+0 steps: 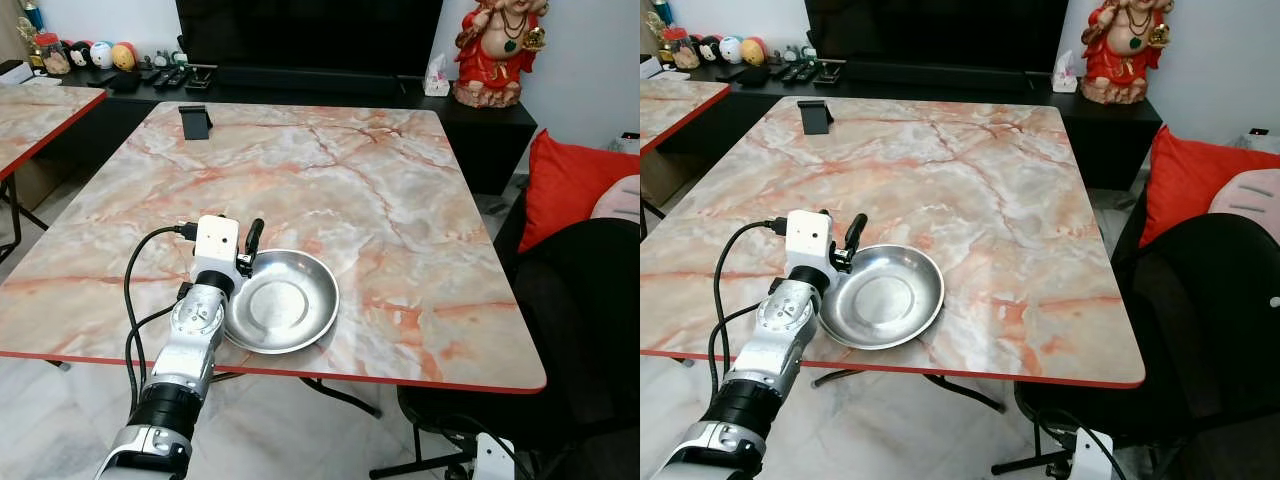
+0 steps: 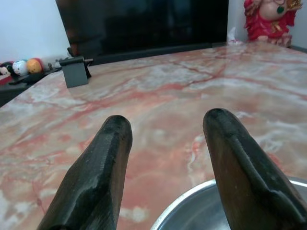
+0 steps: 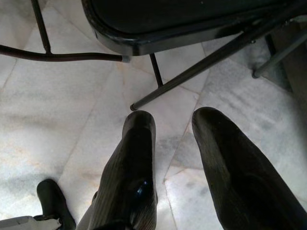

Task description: Setting the table

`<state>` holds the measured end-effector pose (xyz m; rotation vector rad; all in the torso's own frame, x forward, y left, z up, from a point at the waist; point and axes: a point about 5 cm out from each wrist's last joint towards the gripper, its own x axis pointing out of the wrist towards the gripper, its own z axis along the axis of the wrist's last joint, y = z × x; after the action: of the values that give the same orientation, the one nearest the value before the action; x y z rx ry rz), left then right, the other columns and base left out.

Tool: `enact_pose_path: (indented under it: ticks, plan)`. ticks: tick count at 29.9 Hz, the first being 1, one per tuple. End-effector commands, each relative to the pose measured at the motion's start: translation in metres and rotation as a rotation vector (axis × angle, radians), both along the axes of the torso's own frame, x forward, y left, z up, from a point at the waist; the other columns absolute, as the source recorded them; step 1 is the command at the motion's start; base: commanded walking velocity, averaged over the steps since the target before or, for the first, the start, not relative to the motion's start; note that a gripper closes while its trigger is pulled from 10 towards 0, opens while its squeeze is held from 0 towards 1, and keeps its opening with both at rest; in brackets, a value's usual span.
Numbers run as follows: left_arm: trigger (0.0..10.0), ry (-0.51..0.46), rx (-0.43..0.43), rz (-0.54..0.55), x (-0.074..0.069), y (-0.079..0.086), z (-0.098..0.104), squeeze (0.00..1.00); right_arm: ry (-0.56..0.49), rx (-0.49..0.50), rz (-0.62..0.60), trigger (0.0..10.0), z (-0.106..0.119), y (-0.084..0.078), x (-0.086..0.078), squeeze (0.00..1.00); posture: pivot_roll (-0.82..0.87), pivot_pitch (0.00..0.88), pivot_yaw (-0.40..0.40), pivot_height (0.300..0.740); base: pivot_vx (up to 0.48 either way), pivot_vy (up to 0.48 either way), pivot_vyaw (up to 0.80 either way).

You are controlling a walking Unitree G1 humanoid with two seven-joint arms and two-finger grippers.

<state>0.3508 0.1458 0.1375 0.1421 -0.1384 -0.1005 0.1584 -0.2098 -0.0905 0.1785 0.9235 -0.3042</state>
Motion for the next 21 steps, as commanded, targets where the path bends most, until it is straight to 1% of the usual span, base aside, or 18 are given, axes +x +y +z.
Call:
enact_pose_path:
  ticks: [1,3,5,9,11,14,15,18,20,21]
  plan:
    - [10.0,-0.011,0.005,0.011,0.004,0.0,0.003,0.0,-0.004,0.0,-0.027,10.0,0.001,-0.001,0.001,0.0,-0.04,0.0,0.002,0.74,0.0,0.0,0.0]
    - [10.0,-0.008,0.002,0.013,0.009,0.002,0.003,0.0,-0.006,-0.005,-0.036,10.0,0.001,-0.001,0.003,0.0,-0.05,0.0,0.016,0.74,0.0,0.0,0.0]
    - [10.0,-0.007,0.004,0.01,0.01,0.002,0.003,0.0,-0.006,-0.007,-0.035,10.0,0.001,-0.002,0.003,0.0,-0.05,0.0,0.016,0.74,0.0,0.0,0.0]
    - [10.0,-0.023,0.004,0.039,0.016,0.012,0.006,0.0,-0.031,0.005,-0.094,10.0,0.002,0.0,0.004,0.0,-0.11,0.0,0.081,0.74,0.0,0.0,0.0]
    - [10.0,-0.028,0.004,0.04,0.017,0.012,0.007,0.0,-0.037,0.007,-0.101,10.0,0.002,0.0,0.004,0.0,-0.11,0.0,0.086,0.74,0.0,0.0,0.0]
    - [10.0,-0.035,0.014,0.047,0.018,0.012,0.007,0.0,-0.035,0.01,-0.111,10.0,0.001,0.002,0.002,0.0,-0.08,0.0,0.06,0.74,0.0,0.0,0.0]
    - [10.0,-0.045,0.005,0.055,0.018,0.014,0.008,0.0,-0.031,0.013,-0.112,10.0,0.0,0.003,0.001,0.0,-0.07,0.0,0.047,0.74,0.0,0.0,0.0]
    - [10.0,-0.064,-0.014,0.088,0.016,0.018,0.009,0.0,-0.027,0.017,-0.115,10.0,-0.001,0.005,-0.001,0.0,-0.05,0.0,0.038,0.74,0.0,0.0,0.0]
    - [10.0,-0.063,-0.023,0.099,0.011,0.021,0.002,0.0,-0.016,0.016,-0.11,10.0,-0.002,0.005,-0.005,0.0,-0.04,0.0,0.021,0.74,0.0,0.0,0.0]
    - [10.0,-0.061,-0.025,0.096,0.006,0.022,-0.003,0.0,-0.006,0.017,-0.109,10.0,-0.004,0.006,-0.009,0.0,-0.03,0.0,0.014,0.74,0.0,0.0,0.0]
